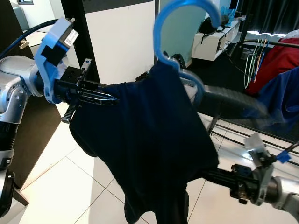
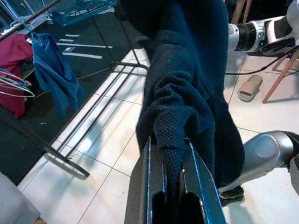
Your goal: Hang hanger
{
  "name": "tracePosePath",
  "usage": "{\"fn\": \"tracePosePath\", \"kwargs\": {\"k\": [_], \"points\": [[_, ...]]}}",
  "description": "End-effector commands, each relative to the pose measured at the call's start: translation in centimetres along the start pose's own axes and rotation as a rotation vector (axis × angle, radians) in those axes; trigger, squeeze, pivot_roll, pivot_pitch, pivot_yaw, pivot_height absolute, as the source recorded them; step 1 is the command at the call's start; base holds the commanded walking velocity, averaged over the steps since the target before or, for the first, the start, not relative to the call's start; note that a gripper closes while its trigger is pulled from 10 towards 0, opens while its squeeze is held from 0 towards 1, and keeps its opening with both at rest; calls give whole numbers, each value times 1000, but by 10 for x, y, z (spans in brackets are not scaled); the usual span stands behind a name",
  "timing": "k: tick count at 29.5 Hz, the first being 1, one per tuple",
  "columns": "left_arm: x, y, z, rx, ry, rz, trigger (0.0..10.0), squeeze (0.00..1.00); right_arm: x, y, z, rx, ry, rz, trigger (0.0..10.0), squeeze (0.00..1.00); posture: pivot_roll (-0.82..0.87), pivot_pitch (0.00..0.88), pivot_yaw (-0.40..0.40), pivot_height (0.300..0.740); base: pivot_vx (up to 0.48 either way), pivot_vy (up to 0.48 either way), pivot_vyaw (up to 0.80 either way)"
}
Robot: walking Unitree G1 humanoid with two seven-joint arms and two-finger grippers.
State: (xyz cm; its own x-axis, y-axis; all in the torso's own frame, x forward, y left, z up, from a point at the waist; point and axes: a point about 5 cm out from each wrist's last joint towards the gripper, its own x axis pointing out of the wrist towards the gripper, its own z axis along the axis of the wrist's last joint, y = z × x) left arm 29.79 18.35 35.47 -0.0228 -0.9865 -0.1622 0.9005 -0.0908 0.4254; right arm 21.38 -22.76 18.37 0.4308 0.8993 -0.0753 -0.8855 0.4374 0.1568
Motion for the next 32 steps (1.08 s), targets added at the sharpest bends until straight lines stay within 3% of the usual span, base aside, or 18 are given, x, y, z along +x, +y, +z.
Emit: {"fn": "tracePosePath", "kwargs": {"k": [1, 3, 5, 6, 10, 18, 19, 32], "points": [[-11, 3, 3, 19, 29, 46, 10000, 0, -14, -3, 10, -21, -34, -43, 0, 0, -59, 0, 57, 740, 0, 0, 0], [-24, 5, -11, -1, 108, 105, 10000, 0, -38, -9, 24, -66, -69, -141, 0, 0, -62, 0, 60, 740, 0, 0, 0], [-24, 5, -11, -1, 108, 105, 10000, 0, -38, -9, 24, -66, -69, -141, 0, 0, -62, 0, 60, 740, 0, 0, 0], [-30, 6, -21, -13, 160, 138, 10000, 0, -48, -11, 32, -91, -87, -178, 0, 0, -63, 0, 58, 740, 0, 0, 0], [-35, 5, -30, -35, 190, 164, 10000, 0, -57, -12, 39, -120, -95, -211, 0, 0, -67, 0, 53, 740, 0, 0, 0], [-41, 3, -30, -50, 194, 169, 10000, 0, -62, -14, 44, -141, -89, -233, 0, 0, -64, 0, 52, 740, 0, 0, 0], [-46, -3, -26, -93, 197, 132, 10000, 0, -64, -15, 42, -142, -62, -243, 0, 0, -64, 0, 53, 740, 0, 0, 0], [-46, -16, -11, -164, 170, 29, 10000, 0, -65, -15, 36, -128, -9, -245, 0, 0, -69, 0, 53, 740, 0, 0, 0]]}}
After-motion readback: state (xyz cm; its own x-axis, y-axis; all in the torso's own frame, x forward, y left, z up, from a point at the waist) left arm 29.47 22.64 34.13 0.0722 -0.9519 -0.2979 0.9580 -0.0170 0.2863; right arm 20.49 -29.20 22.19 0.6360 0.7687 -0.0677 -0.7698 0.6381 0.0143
